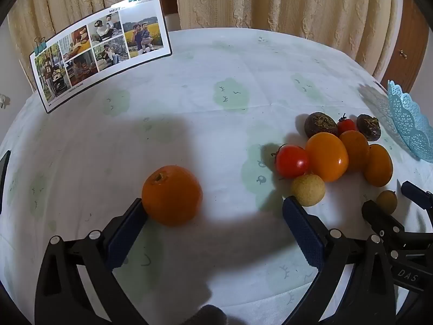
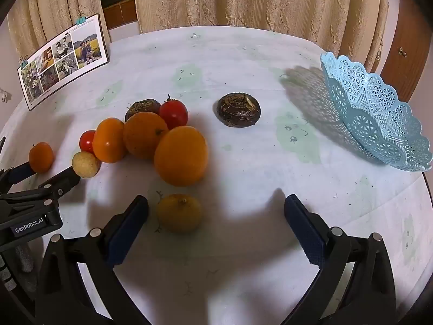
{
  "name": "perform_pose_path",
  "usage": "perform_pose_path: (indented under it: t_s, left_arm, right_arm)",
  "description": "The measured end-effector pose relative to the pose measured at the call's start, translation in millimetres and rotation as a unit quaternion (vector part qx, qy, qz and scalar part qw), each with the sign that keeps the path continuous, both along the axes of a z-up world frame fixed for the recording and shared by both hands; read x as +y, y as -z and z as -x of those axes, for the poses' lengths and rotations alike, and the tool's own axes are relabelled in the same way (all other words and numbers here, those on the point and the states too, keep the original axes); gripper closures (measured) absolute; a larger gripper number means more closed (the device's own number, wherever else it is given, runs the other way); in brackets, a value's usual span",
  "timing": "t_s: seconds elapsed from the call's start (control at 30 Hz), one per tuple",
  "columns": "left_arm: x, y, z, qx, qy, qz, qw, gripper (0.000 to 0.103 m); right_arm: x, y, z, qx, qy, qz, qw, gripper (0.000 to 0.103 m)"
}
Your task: Organize fruits
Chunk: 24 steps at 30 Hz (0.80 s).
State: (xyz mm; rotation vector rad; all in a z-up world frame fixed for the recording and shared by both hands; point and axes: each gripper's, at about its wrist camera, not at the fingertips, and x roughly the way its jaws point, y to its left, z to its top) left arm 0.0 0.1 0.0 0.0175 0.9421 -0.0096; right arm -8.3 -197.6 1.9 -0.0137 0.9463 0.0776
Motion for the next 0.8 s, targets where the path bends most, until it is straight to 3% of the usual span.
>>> perform_pose_path:
  t_s: [0.8]
  left_arm:
    - [0.1, -0.2, 1.3, -0.001, -0.002, 0.000, 1.0000, 0.005]
  right_arm:
    - [-0.3, 0.1, -0.2, 0.000, 0.000, 0.000, 1.000, 0.002]
